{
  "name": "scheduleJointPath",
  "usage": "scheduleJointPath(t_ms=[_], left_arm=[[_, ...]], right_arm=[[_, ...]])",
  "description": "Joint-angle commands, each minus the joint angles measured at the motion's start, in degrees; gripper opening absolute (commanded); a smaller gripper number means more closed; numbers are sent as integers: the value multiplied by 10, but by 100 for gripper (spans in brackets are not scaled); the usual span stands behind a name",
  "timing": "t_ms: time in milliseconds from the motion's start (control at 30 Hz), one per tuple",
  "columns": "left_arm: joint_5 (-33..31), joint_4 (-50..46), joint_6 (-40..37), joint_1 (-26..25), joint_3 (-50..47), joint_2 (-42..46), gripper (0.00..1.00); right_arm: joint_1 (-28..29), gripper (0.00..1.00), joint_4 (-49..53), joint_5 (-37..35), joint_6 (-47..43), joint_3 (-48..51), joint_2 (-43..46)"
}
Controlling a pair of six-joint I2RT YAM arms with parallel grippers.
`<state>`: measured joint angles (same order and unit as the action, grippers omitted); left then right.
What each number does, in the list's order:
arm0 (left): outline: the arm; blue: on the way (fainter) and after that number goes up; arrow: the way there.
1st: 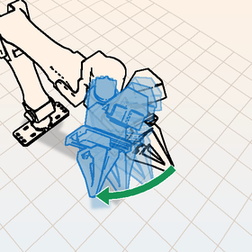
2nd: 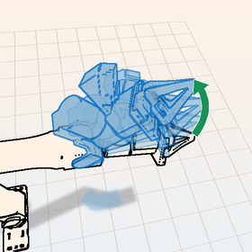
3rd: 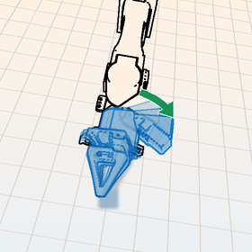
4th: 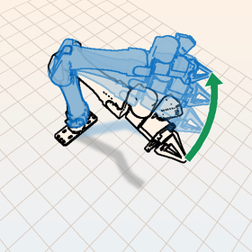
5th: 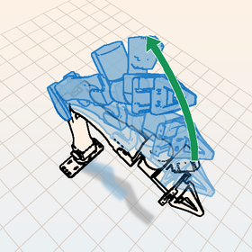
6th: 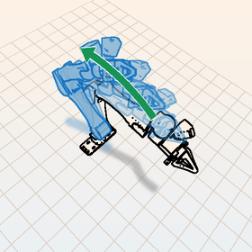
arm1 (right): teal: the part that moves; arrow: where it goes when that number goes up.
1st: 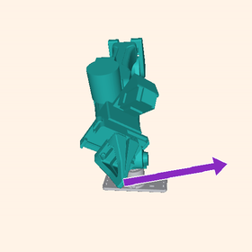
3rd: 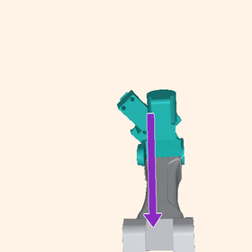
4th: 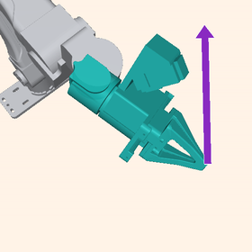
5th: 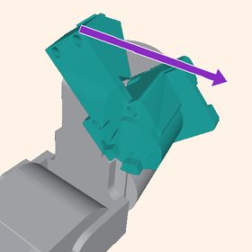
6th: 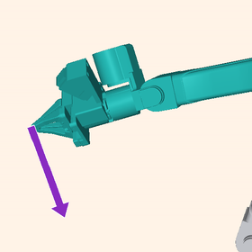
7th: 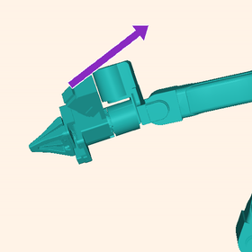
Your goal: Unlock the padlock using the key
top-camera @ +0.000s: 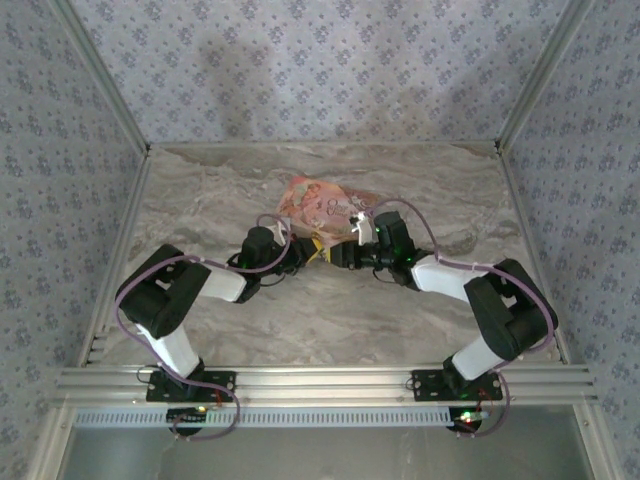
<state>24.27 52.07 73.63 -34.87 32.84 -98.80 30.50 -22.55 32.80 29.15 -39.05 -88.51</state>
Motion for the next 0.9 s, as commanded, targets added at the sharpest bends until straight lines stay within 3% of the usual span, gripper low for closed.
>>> scheduleJointPath(t_ms=[0, 167, 367, 867], left_arm=[[36, 19, 4, -3, 11, 8, 0], [36, 24, 10, -2, 11, 14, 0], [37, 24, 11, -1, 12, 23, 0], [36, 25, 14, 1, 9, 35, 0]], right_arm=[[0, 34, -14, -9, -1, -26, -11], [6, 33, -18, -7, -2, -36, -42], [19, 40, -3, -39, -15, -26, -47], [28, 32, 5, -86, -16, 4, -29]])
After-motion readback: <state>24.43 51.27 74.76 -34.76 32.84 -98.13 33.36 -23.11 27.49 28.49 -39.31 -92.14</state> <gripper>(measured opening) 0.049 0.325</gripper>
